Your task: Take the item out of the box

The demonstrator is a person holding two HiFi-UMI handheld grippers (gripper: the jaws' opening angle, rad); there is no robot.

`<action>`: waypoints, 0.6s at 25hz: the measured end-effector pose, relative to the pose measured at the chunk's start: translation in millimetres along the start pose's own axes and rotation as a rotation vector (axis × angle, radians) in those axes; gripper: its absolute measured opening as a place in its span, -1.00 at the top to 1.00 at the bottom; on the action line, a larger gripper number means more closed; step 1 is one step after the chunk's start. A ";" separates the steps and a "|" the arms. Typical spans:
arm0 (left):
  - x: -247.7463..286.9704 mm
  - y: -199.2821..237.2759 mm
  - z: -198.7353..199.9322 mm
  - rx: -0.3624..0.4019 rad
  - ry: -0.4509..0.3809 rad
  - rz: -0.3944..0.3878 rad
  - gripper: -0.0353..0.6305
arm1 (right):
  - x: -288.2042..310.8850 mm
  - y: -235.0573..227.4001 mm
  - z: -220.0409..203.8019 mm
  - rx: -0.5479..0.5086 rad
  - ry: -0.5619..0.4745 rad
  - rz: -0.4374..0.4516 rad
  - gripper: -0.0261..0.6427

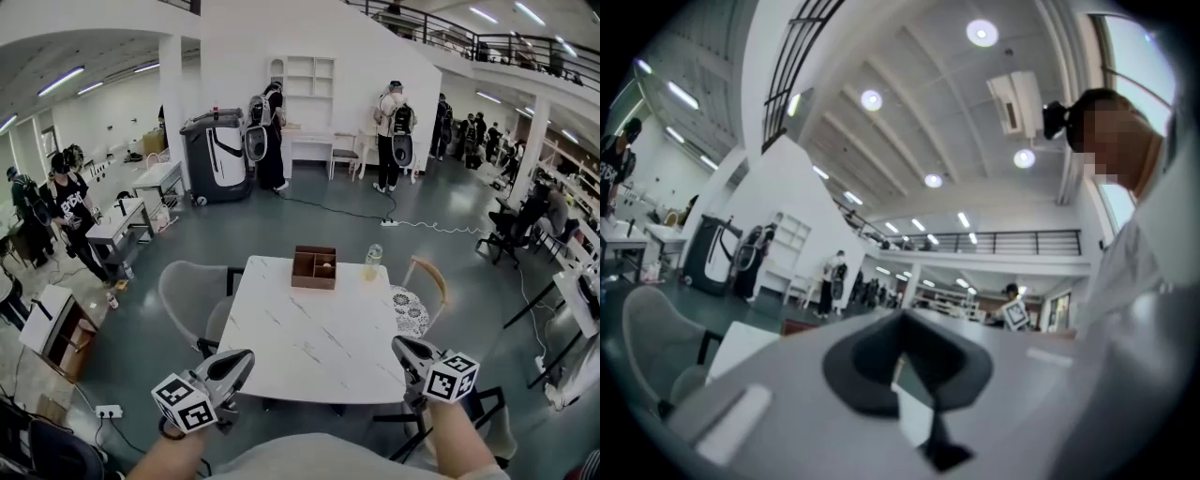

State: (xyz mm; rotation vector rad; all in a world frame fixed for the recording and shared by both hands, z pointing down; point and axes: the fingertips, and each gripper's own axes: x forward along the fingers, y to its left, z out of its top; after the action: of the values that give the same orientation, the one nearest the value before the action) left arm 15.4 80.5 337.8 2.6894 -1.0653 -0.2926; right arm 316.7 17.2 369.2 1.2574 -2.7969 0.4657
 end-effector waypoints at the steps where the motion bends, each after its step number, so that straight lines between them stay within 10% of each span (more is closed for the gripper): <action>1: 4.6 -7.0 -2.0 0.002 0.002 0.001 0.89 | -4.0 -2.4 1.8 -0.006 -0.008 0.010 0.90; 15: 46.9 -68.8 -32.5 -0.003 0.061 0.015 0.89 | -32.0 -14.0 14.7 -0.067 -0.103 0.149 0.90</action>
State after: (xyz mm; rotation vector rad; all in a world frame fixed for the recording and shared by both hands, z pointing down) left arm 102.0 101.3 344.4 2.6679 -1.0664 -0.2073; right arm 349.8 27.4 353.7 1.0962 -2.9786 0.3193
